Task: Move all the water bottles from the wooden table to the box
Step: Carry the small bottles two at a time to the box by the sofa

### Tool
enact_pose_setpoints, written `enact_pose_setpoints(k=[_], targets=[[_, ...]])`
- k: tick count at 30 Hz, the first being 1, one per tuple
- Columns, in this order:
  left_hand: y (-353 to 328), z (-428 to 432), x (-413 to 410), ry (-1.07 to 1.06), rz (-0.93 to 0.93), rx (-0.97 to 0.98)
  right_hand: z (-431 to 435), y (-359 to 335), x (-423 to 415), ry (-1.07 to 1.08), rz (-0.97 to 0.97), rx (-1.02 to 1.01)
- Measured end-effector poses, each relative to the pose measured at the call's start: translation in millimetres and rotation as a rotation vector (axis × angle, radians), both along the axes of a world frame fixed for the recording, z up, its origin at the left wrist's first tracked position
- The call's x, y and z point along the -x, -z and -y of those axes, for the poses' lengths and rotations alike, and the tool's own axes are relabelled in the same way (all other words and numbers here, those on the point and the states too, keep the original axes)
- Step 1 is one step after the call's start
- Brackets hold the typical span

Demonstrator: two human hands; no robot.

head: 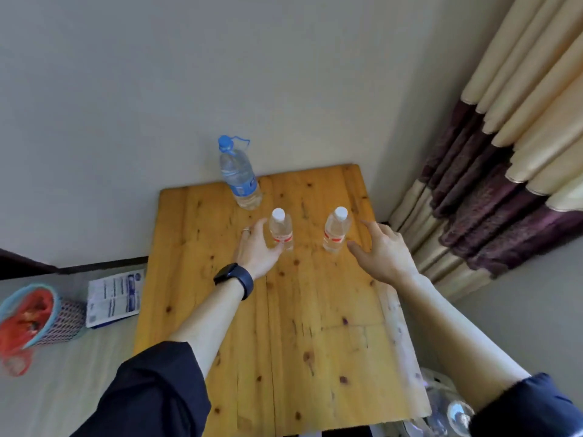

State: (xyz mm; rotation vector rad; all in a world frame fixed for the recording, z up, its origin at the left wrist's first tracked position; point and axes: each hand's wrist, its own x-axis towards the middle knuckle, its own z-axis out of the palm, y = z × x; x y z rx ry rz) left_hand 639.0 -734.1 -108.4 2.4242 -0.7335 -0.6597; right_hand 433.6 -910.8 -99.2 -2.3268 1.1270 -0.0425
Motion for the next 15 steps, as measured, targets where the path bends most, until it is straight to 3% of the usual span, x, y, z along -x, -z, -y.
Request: enact_pose_setpoints(k=[8,15], targets=[[41.9,66.5,-44.8,-0.153,-0.215,-0.034,74.2,66.1,-84.7,0.043,0.046,-0.353],[77.9,77.9,-52.7,-0.135,-0.294,0.13,71.0,110.5,-90.7,0.115,0.015,-0.432]])
